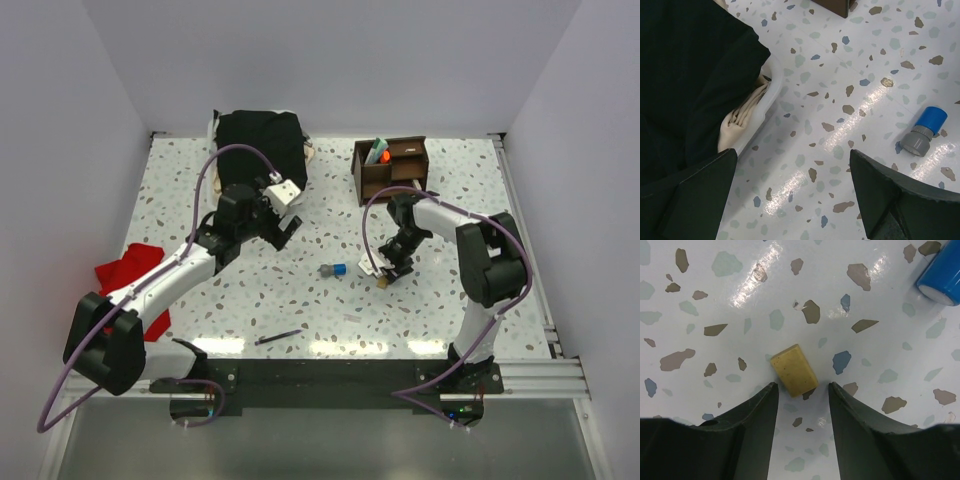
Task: Sort the stationery into containers
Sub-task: Pick up the stationery from the center of the board.
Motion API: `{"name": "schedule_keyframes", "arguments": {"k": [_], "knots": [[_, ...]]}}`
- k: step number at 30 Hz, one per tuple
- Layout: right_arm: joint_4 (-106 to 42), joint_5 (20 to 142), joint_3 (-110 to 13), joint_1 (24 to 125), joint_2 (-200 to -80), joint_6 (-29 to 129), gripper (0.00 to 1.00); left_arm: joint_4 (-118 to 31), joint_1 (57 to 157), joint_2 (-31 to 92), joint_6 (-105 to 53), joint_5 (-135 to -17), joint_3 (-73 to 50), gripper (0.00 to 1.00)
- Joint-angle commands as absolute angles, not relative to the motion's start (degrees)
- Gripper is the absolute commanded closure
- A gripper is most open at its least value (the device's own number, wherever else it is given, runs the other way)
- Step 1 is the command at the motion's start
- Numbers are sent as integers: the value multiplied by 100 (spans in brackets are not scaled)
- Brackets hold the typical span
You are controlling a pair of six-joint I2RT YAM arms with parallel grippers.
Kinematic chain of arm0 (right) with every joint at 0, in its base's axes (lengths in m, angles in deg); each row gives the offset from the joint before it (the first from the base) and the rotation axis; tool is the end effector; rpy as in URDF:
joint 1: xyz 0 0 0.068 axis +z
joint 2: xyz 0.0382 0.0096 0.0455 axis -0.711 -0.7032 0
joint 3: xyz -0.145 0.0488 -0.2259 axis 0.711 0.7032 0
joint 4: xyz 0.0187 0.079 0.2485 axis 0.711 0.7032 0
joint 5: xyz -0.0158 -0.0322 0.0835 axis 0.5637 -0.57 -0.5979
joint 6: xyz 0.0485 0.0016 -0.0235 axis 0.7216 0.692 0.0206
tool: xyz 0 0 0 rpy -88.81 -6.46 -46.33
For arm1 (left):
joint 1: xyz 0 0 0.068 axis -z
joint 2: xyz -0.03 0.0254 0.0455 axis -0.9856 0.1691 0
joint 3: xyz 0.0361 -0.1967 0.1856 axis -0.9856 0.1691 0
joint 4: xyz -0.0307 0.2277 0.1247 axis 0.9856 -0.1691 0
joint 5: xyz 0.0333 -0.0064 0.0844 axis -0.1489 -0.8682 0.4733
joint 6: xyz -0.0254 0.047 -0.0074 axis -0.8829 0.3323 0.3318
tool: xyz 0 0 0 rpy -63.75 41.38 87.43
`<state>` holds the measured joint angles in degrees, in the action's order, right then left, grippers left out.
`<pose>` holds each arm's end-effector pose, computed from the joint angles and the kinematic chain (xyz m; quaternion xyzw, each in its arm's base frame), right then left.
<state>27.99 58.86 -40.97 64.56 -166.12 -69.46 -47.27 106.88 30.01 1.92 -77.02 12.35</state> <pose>0.2854 0.1185 0.1543 -0.8705 0.4126 0.2354 0.1287 0.2591 -0.1363 0.2615 0.3506 0.7797 -0.1143 0.5061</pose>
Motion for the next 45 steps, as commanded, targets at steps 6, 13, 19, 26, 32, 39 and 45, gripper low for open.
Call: {"name": "schedule_keyframes", "arguments": {"k": [6,13,19,26,32,39,45], "knots": [[2830,5785,-3877,6501,-16413,-9893,54,-4509,10637,2987,250,-7728,1158,0],[2769,5785,-3745,6501,-16360,-9937,55,-4509,10637,2987,268,-7736,1175,0],[2637,5715,-3693,6492,-16333,-9911,55,-4509,10637,2987,259,-7754,1176,0],[2514,5592,-3693,6501,-16360,-9920,54,-4509,10637,3013,259,-7763,1149,0],[2470,5583,-3701,6509,-16386,-9973,54,-4482,10637,3040,259,-7798,1140,0],[2487,5627,-3745,6509,-16439,-9973,59,-4456,10637,3057,241,-7807,1167,0],[2461,5574,-3701,6510,-16430,-10025,62,-4438,10637,3066,232,-7807,1176,0]]}}
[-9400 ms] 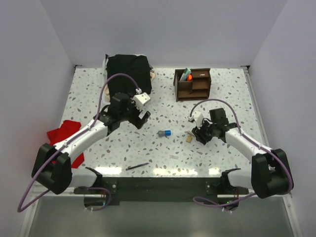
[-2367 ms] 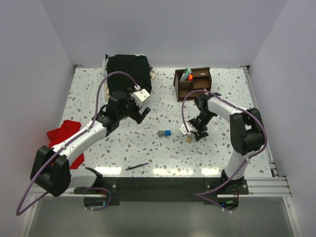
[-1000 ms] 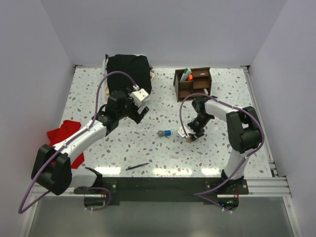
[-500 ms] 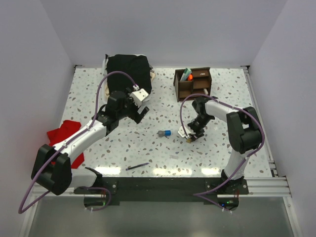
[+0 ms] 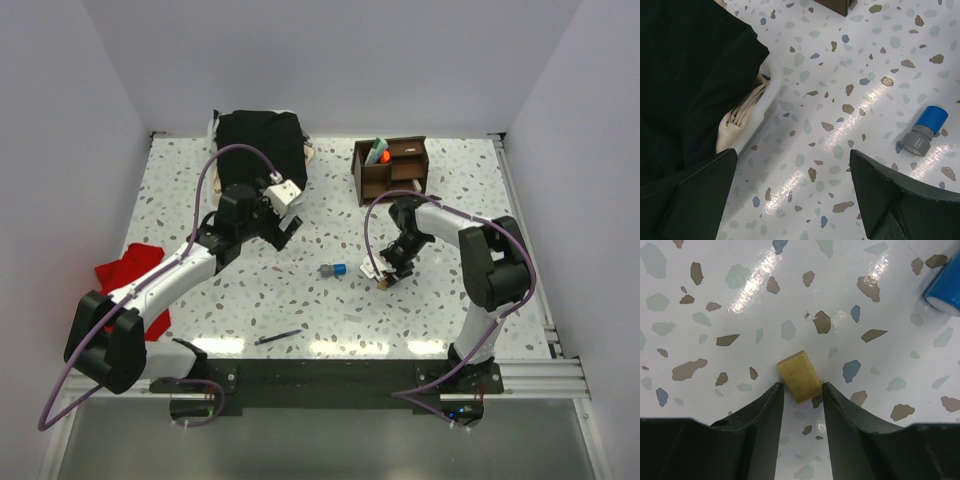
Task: Sort the stationery into containers
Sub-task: Pick up the stationery from the center of the board.
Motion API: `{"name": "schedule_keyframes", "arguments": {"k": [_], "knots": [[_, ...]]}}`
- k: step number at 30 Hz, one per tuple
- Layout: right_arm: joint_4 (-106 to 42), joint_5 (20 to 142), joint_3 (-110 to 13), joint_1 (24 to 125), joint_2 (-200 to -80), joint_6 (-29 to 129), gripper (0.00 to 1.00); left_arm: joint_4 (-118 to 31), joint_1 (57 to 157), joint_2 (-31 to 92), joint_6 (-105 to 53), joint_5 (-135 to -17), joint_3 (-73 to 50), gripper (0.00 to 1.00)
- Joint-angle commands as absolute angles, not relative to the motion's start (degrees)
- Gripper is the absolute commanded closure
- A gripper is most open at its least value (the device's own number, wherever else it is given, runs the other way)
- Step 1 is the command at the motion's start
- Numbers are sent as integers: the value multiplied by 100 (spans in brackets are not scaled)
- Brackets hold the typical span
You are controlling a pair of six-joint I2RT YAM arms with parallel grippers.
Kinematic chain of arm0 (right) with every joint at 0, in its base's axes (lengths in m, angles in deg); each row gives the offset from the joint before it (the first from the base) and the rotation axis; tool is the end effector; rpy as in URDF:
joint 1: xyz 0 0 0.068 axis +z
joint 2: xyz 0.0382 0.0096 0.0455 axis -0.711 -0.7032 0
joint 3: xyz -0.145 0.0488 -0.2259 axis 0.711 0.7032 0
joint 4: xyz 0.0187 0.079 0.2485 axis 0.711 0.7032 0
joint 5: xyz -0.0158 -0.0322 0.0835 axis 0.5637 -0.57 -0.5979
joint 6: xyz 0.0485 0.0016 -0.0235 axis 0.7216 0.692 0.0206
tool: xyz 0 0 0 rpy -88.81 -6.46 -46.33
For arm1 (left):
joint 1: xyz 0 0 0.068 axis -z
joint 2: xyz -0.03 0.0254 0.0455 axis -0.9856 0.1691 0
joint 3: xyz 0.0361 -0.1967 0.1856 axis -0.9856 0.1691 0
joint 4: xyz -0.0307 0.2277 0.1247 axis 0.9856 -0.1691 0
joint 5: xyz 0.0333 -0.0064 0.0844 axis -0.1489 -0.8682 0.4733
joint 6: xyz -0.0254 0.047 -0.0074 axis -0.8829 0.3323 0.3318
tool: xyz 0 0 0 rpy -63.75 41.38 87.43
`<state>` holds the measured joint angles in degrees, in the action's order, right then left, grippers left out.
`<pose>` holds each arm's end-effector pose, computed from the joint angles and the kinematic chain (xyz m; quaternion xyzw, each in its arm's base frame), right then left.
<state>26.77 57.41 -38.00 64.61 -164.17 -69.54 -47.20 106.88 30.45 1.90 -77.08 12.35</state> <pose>0.2755 0.1161 0.1532 -0.8678 0.4109 0.2423 0.1390 0.2602 -0.1368 0.2595 0.3511 0.7812 -0.1147 0.5032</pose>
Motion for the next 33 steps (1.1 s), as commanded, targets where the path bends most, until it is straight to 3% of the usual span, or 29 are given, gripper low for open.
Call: {"name": "schedule_keyframes", "arguments": {"k": [1,11,15,24,30,33], "knots": [[2461,5574,-3710,6518,-16430,-10017,64,-4438,10637,3066,232,-7807,1184,0],[2418,5628,-3684,6527,-16211,-9131,83,-4438,10637,3057,241,-7816,1167,0],[2102,5286,-3649,6527,-15912,-7638,100,-4421,10637,3031,241,-7816,1149,0],[705,5381,-2981,6527,-14901,-3508,100,-4386,10628,3031,276,-7807,1097,0],[-526,6189,-3086,6396,-14760,348,100,-4298,10637,3110,259,-7859,1035,0],[-1053,6549,-3226,6158,-14856,1414,100,-4236,10637,3154,250,-7886,1035,0]]}}
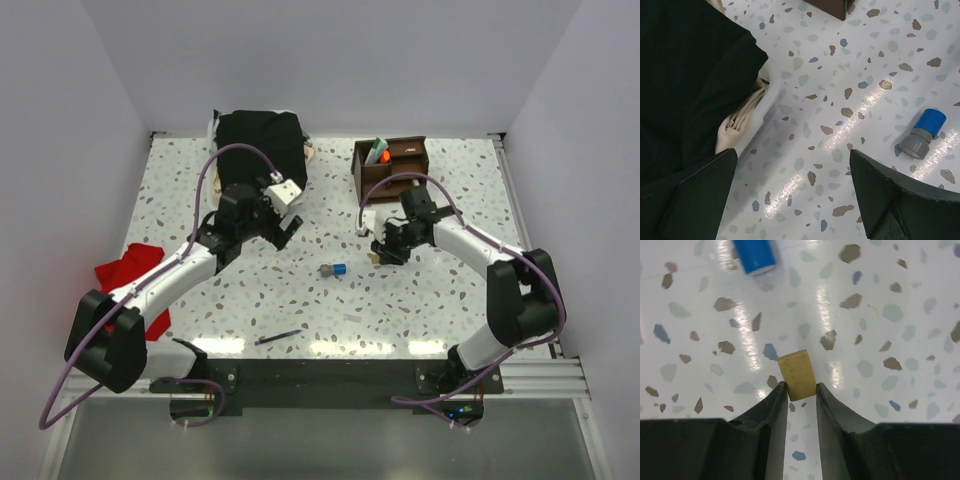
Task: Sort the stationery into containers
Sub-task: Pick up the stationery from the center of the board, then place the stationery in the storage box.
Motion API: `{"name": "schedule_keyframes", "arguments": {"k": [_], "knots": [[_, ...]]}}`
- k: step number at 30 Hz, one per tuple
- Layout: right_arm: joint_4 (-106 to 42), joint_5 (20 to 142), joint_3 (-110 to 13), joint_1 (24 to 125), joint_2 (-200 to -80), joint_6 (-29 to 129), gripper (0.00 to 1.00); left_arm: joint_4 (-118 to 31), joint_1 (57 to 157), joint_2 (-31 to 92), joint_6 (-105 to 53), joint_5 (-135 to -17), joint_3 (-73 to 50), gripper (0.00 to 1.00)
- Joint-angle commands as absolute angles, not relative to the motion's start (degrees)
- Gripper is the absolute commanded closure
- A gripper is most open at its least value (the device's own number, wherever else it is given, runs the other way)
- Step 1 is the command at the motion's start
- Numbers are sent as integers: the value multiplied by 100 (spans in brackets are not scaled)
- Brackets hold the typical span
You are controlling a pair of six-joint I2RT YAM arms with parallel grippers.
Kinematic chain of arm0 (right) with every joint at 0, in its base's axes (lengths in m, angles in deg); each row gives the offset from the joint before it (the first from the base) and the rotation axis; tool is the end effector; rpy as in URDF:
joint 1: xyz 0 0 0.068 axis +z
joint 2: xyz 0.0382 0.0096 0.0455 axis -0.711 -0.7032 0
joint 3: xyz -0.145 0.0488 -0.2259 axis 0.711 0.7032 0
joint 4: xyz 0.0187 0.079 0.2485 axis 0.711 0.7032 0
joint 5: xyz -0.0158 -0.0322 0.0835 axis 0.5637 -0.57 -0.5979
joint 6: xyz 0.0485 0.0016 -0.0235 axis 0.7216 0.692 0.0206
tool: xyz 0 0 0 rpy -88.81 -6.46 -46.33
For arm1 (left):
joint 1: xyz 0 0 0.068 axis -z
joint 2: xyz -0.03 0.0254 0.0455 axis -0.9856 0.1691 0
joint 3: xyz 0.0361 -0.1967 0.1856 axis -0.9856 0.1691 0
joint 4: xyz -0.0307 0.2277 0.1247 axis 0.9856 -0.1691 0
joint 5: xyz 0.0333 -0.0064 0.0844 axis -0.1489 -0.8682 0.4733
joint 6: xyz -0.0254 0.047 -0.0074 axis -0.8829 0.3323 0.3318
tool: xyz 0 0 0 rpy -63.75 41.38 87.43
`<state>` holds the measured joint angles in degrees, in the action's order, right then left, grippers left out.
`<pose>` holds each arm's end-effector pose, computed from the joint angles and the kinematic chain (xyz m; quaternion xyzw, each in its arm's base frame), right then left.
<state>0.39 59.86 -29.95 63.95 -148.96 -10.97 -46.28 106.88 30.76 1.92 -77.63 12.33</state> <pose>0.2801 0.1126 0.1984 -0.6037 0.7326 0.1695 0.2648 0.2615 -0.1379 0.2598 0.3528 0.7772 -0.1189 0.5074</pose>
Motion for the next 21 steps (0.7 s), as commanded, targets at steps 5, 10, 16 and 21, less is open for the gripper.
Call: {"name": "schedule_keyframes", "arguments": {"k": [5,10,16,21], "knots": [[-1607,7094,-3586,5798,-15024,3156,100,-4104,10637,3207,180,-7860,1009,0],[-1898,8032,-3894,5745,-15164,3948,100,-4052,10681,3312,197,-7754,974,0],[-1977,8835,-4246,5718,-15542,4572,100,-3964,10716,3391,136,-7728,912,0],[-1995,9450,-4378,5657,-15709,4950,100,-3972,10716,3347,127,-7605,833,0]]}}
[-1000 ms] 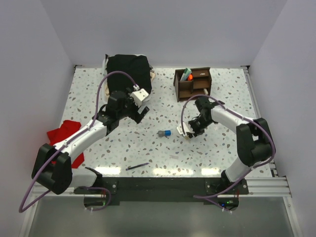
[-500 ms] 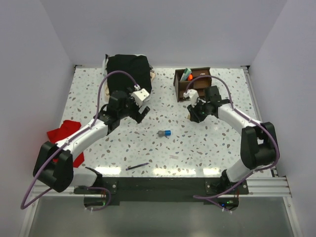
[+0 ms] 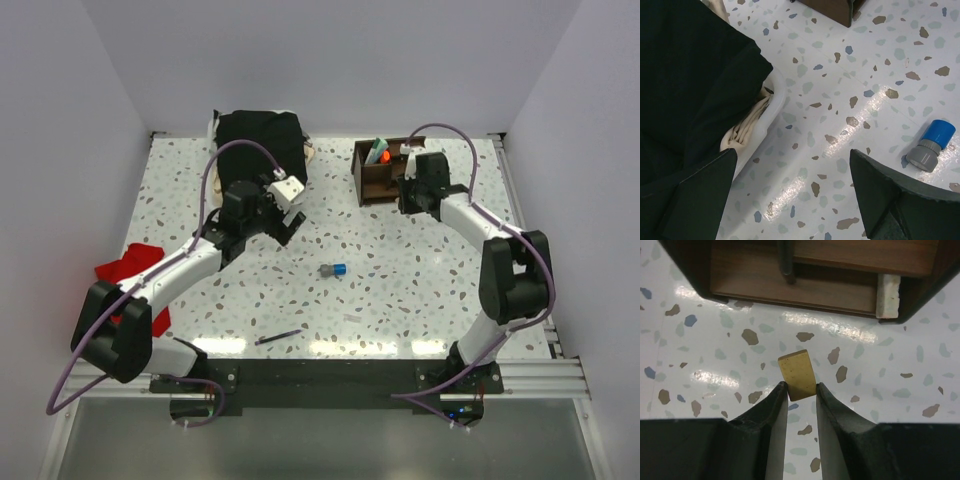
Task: Sort the stationery into containers
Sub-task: Place the stationery in the storage box.
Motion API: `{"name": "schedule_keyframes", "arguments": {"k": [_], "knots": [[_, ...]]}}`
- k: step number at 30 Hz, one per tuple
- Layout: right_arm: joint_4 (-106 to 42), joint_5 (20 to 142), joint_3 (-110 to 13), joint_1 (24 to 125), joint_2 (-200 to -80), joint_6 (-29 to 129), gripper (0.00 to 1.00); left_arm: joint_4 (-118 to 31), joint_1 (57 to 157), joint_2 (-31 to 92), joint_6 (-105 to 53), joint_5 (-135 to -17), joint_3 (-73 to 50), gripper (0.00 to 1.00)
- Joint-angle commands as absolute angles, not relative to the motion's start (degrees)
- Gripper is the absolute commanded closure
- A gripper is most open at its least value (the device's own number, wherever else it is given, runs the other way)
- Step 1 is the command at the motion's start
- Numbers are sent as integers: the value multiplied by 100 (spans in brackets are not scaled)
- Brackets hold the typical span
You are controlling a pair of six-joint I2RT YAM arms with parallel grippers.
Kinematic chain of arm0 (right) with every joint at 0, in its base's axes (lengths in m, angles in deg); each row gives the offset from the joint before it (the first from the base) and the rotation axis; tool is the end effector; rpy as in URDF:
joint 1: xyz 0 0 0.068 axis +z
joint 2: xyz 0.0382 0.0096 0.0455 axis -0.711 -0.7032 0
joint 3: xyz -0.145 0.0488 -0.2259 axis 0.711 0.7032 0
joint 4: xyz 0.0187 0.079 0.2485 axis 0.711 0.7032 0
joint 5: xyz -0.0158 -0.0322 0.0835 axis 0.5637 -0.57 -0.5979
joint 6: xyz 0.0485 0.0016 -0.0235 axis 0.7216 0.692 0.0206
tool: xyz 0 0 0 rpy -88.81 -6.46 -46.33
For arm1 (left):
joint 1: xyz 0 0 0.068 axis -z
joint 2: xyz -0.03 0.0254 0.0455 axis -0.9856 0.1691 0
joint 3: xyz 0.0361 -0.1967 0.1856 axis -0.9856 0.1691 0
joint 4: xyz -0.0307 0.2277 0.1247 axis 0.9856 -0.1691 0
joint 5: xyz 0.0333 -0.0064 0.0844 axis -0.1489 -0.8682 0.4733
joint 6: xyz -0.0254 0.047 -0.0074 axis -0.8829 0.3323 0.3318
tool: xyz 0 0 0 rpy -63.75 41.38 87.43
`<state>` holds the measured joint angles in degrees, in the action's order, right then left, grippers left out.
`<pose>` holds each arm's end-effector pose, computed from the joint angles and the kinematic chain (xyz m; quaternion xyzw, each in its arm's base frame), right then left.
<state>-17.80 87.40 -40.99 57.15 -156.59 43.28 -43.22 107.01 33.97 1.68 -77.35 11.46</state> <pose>0.3684 0.0780 0.2297 -0.0981 0.9170 0.0491 0.3835 0.2723 -0.1439 0.2543 0.3501 0.7749 -0.1187 0.5126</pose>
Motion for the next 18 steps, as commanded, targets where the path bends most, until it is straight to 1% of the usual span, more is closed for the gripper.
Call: {"name": "schedule_keyframes", "arguments": {"k": [1,18], "knots": [[-2012,9503,-4396,5631,-15727,4977,100,-3999,10716,3347,127,-7605,798,0],[-2303,10127,-4975,5639,-16517,5382,100,-4016,10707,3400,92,-7613,745,0]]}}
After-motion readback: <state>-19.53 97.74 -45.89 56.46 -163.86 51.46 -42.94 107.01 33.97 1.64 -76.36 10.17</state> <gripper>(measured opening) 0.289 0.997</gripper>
